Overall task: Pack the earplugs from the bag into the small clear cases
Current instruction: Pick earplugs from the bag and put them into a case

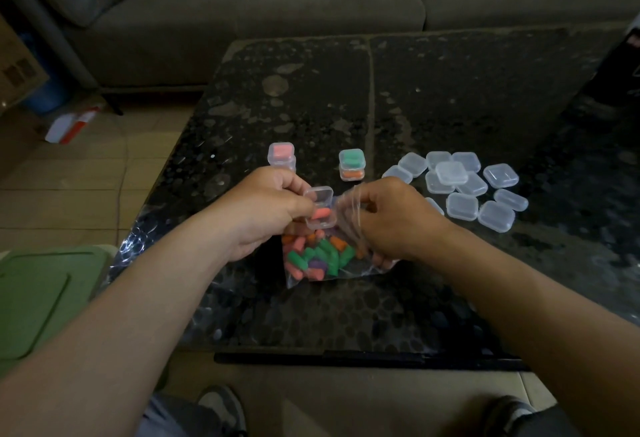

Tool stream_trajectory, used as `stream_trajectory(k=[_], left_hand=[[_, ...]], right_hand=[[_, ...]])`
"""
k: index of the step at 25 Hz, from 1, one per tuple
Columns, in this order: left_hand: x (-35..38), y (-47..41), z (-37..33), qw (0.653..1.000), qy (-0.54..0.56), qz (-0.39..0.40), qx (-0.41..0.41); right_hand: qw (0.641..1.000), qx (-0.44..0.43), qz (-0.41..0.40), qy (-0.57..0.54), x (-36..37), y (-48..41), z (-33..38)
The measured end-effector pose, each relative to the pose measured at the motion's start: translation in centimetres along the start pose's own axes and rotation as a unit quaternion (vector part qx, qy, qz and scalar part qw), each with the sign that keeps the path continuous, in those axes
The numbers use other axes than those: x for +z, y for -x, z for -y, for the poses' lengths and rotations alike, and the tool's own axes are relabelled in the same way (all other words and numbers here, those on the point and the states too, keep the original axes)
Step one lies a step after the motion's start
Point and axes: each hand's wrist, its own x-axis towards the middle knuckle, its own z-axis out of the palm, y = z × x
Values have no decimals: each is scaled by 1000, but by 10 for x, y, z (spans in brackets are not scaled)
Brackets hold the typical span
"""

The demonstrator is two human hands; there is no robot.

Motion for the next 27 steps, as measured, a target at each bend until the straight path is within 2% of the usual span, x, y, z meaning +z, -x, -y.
stream_trajectory(k=[9, 15, 22, 27], left_hand=[[1, -2, 2, 1000, -2, -4, 0], [1, -3, 2, 1000, 3, -6, 0], [2, -1, 2, 1000, -7, -6, 7], [1, 3, 1, 1000, -2, 4, 3]], right_hand=[[999, -18, -16, 30, 2, -2, 0], [1000, 3, -10, 23, -3, 0, -2], [996, -28, -78, 43, -15, 13, -7], [991, -18, -128, 31, -20, 15, -5]])
